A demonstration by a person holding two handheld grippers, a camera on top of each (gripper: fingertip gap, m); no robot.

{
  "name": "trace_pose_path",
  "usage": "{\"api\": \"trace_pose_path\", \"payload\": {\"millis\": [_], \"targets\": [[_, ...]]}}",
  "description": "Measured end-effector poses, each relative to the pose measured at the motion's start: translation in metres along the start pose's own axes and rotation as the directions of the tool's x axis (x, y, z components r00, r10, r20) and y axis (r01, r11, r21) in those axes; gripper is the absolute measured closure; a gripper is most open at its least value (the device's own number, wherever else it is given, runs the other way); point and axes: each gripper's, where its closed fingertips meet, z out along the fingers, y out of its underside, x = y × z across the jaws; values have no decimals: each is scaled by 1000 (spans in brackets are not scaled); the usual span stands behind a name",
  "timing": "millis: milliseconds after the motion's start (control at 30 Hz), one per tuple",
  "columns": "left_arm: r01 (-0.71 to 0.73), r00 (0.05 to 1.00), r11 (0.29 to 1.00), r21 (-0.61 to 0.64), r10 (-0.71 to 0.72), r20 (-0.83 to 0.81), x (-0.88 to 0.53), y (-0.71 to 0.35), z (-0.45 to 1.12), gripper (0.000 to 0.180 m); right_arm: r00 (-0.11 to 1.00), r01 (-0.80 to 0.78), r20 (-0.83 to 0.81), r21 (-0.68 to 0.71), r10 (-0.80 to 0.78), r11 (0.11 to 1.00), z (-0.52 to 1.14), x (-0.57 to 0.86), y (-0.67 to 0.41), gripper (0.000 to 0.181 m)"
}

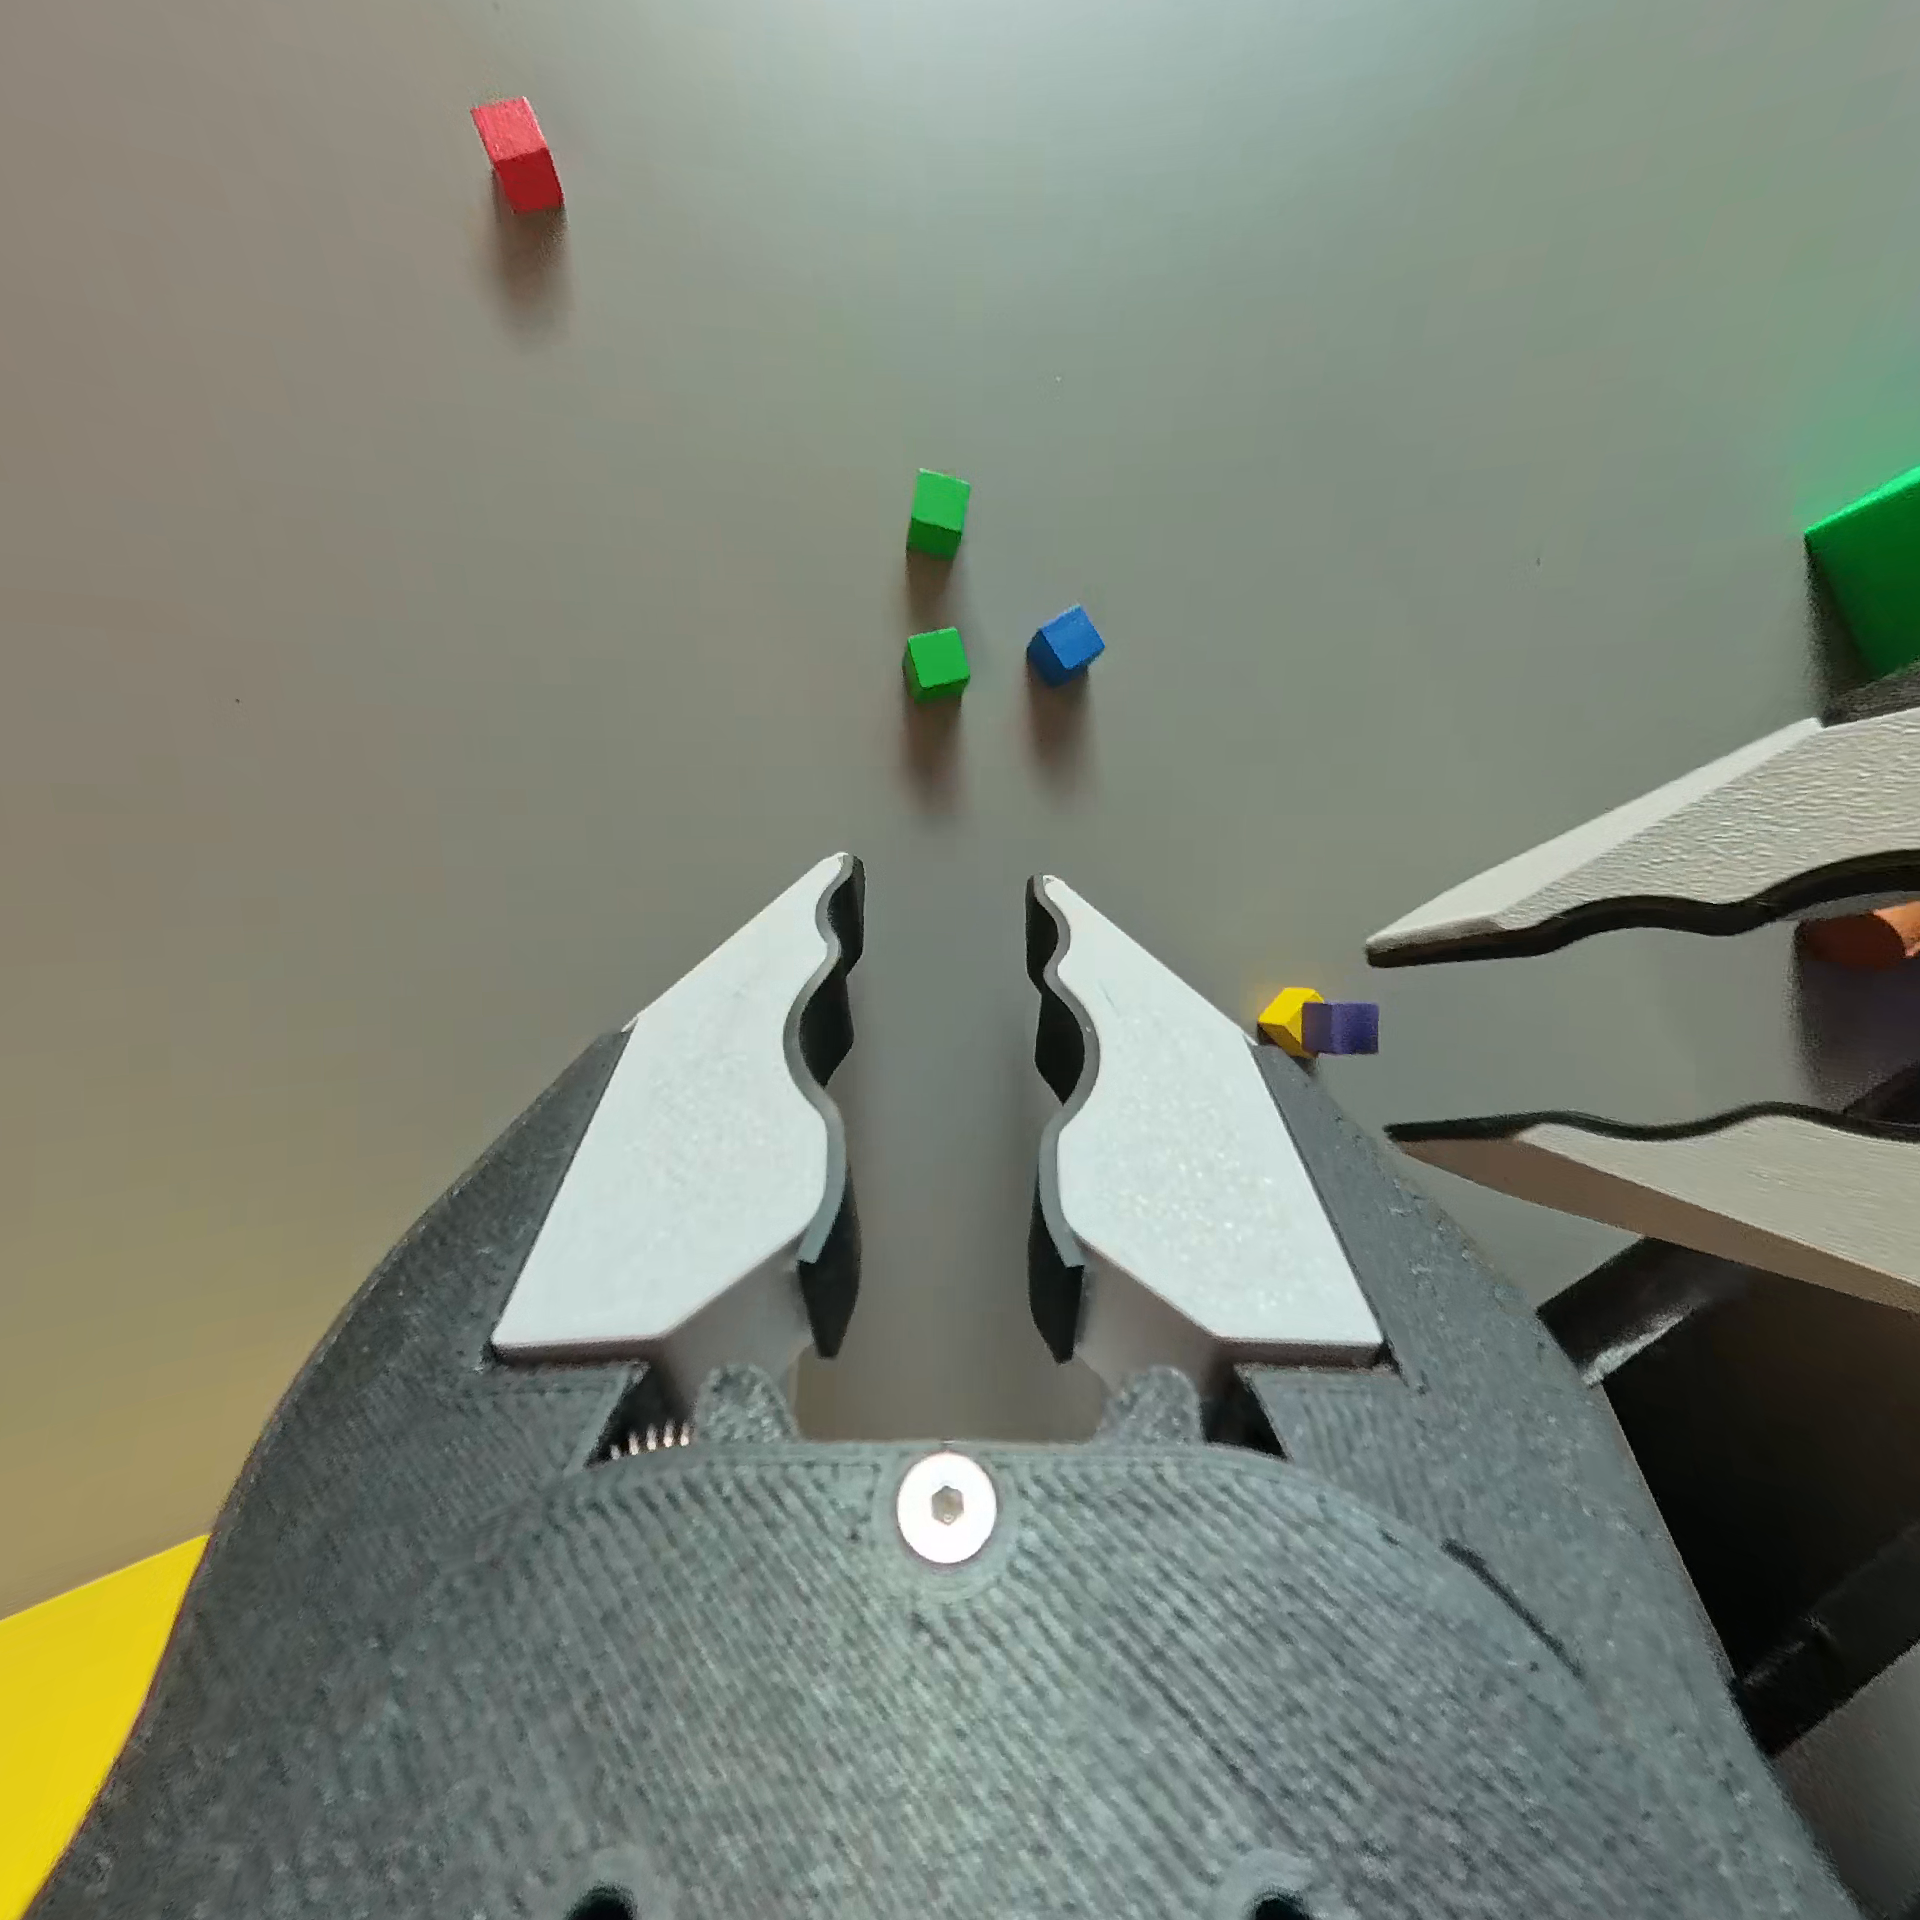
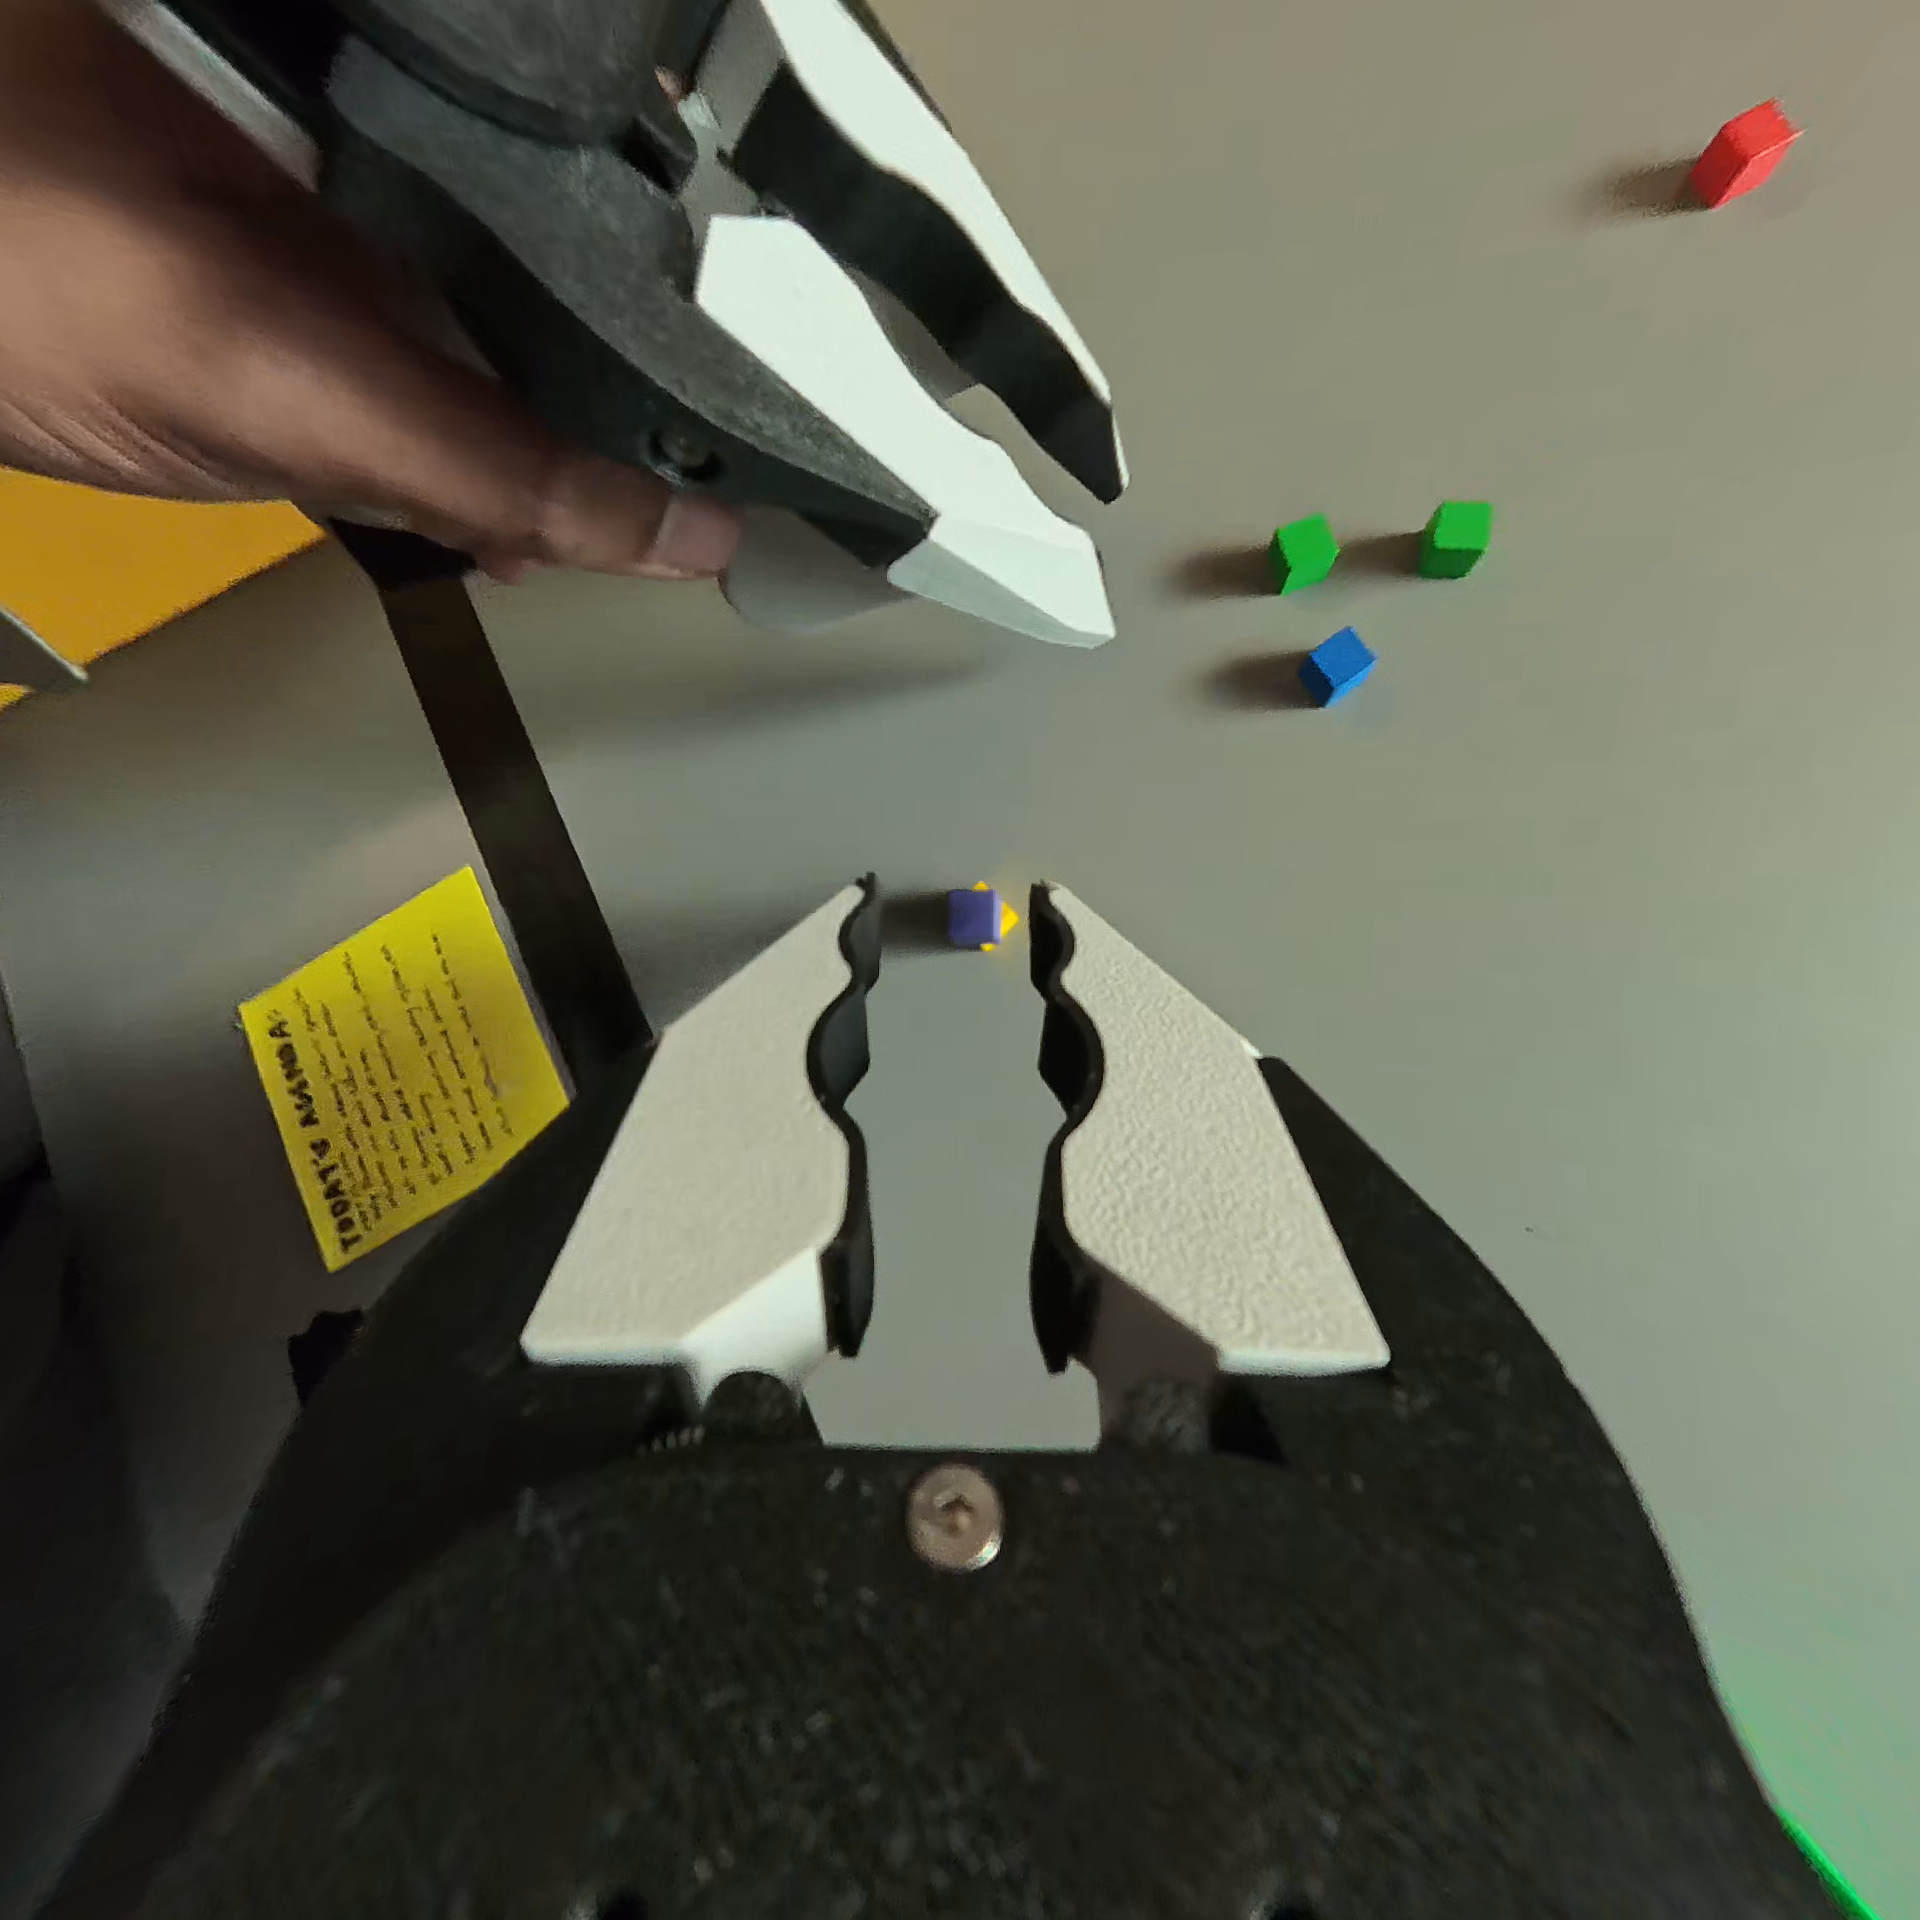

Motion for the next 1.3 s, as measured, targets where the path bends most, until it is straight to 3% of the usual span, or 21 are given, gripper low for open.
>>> {"api": "trace_pose_path", "payload": {"millis": [167,333,467,767,833,1167,1300], "targets": [[10,1000,1000,20,-10,13,-5,-15,10,152,992,-122,-25,114,126,986,-14,30,-20,154],[10,1000,999,41,-10,9,-7,-31,23,152,986,-130,-94,80,137,988,-3,64,-25,156],[-35,999,999,6,35,7,-7,-32,30,171,991,-79,-103,41,83,996,13,73,-28,157],[32,999,998,57,-31,-30,2,-38,-12,172,993,-69,-92,25,71,997,40,78,-31,162],[14,999,998,61,-11,-50,15,-33,-22,172,992,-68,-107,31,71,997,42,81,-31,171],[-202,967,978,49,207,-149,77,7,-26,172,984,-72,-157,102,88,992,-8,71,-31,172],[-226,961,974,28,228,-155,80,14,-23,172,981,-87,-164,120,106,989,-31,55,-23,172]]}}
